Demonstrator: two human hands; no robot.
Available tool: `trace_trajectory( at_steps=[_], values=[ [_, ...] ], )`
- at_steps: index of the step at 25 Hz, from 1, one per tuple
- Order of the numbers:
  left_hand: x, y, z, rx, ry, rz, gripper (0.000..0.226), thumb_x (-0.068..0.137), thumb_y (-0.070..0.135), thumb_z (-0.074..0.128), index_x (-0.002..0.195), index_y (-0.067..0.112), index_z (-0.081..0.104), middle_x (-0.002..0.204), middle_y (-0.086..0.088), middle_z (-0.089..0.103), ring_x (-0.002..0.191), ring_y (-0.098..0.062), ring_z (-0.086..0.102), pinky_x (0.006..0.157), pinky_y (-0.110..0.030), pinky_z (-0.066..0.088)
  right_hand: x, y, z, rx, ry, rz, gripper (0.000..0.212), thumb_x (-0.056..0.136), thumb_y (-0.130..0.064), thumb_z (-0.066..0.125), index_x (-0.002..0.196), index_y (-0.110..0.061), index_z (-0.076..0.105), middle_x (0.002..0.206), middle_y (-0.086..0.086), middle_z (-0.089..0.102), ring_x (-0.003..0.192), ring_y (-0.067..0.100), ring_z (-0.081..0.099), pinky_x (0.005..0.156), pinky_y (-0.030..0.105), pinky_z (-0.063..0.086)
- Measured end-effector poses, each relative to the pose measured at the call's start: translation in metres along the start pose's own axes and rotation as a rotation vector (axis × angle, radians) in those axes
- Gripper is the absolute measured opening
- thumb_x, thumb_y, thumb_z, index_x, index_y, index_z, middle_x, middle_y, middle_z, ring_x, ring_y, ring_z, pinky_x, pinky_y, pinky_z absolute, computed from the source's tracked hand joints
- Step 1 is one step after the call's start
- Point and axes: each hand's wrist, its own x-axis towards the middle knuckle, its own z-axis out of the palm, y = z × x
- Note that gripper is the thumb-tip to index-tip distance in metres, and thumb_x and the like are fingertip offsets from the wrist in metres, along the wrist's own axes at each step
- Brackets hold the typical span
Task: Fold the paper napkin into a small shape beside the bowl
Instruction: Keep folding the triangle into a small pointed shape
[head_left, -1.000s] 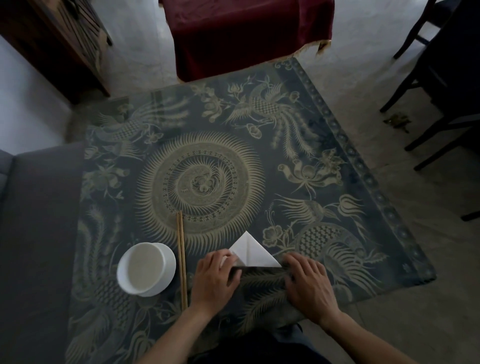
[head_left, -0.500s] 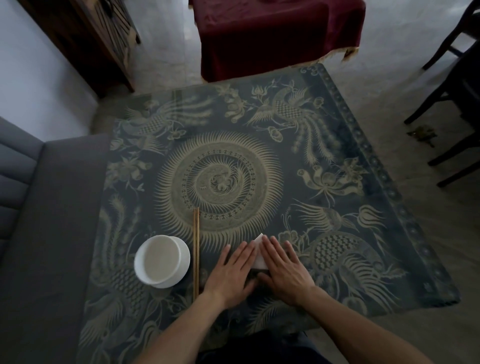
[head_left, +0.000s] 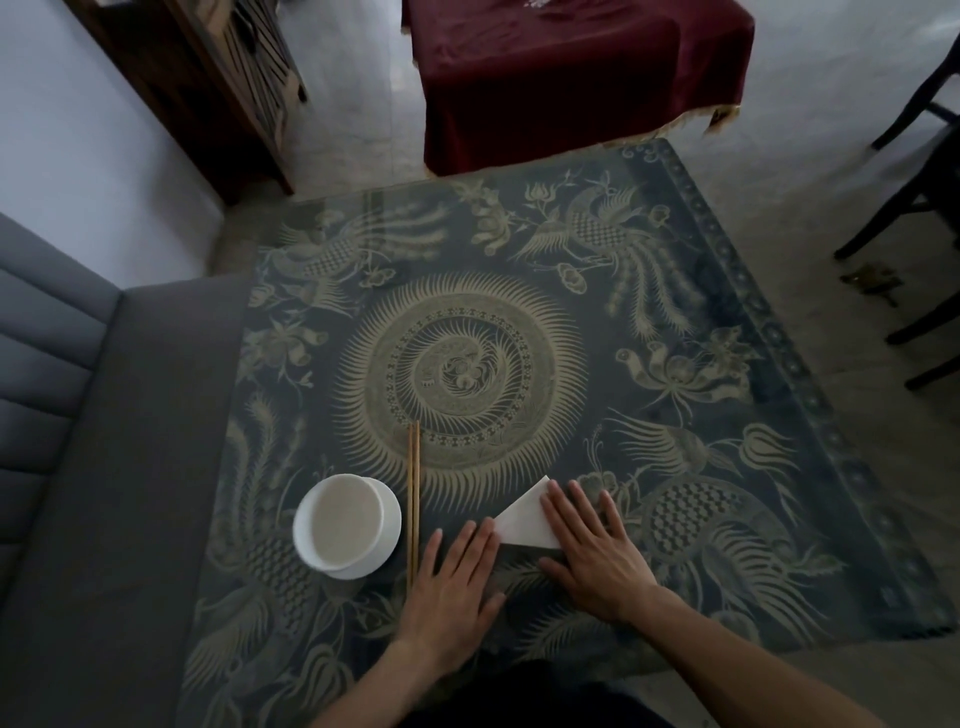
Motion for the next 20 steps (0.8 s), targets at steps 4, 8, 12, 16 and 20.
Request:
trace_trajectory(
  at_steps=[4, 8, 12, 16, 20],
  values=[
    [-0.012, 0.000, 0.001, 0.039, -0.011, -0.010, 0.071, 0.096, 0.050, 0.040, 0.151, 0.008, 0.026, 0.160, -0.009, 0.020, 0.147, -0.024, 0.018, 0.111, -0.054, 0.014, 0.001, -0.001, 0.000, 0.006, -0.020, 0.012, 0.078, 0.097, -0.063, 0.027, 0.154, -0.012, 0.009, 0.162, 0.005, 0.003, 0.148, 0.027, -0.001, 0.113, 0.054, 0.001],
    [-0.016, -0.001, 0.000, 0.000, 0.044, -0.018, 0.069, 0.097, 0.047, 0.041, 0.151, 0.006, 0.026, 0.160, -0.010, 0.020, 0.147, -0.026, 0.017, 0.112, -0.052, 0.016, 0.000, 0.000, 0.000, 0.015, -0.021, 0.015, 0.079, 0.097, -0.064, 0.025, 0.154, -0.013, 0.004, 0.162, 0.005, -0.002, 0.148, 0.024, -0.007, 0.114, 0.053, -0.002],
    [0.008, 0.011, -0.010, -0.006, 0.056, 0.099, 0.067, 0.100, 0.044, 0.035, 0.152, 0.005, 0.019, 0.161, -0.012, 0.018, 0.148, -0.024, 0.011, 0.116, -0.046, 0.014, 0.000, -0.009, -0.009, 0.036, 0.016, -0.010, 0.076, 0.099, -0.056, 0.031, 0.154, -0.009, 0.007, 0.162, 0.009, 0.000, 0.148, 0.024, -0.006, 0.115, 0.052, 0.001],
    [0.024, 0.025, -0.013, -0.034, 0.048, 0.135, 0.069, 0.100, 0.045, 0.033, 0.153, 0.004, 0.014, 0.161, -0.013, 0.013, 0.149, -0.023, 0.004, 0.117, -0.040, 0.011, 0.010, -0.019, -0.017, -0.005, -0.013, -0.114, 0.063, 0.101, -0.042, 0.026, 0.153, -0.008, 0.014, 0.161, 0.010, 0.006, 0.147, 0.025, -0.006, 0.115, 0.048, 0.002],
    [0.018, 0.019, -0.006, -0.046, 0.032, 0.118, 0.072, 0.100, 0.048, 0.027, 0.154, 0.006, 0.001, 0.163, -0.011, -0.004, 0.148, -0.019, -0.010, 0.119, -0.040, 0.003, 0.018, -0.016, -0.016, -0.020, -0.045, -0.188, 0.066, 0.101, -0.049, 0.019, 0.154, -0.012, 0.003, 0.161, 0.006, -0.008, 0.145, 0.019, -0.017, 0.115, 0.045, -0.009]
  ],
)
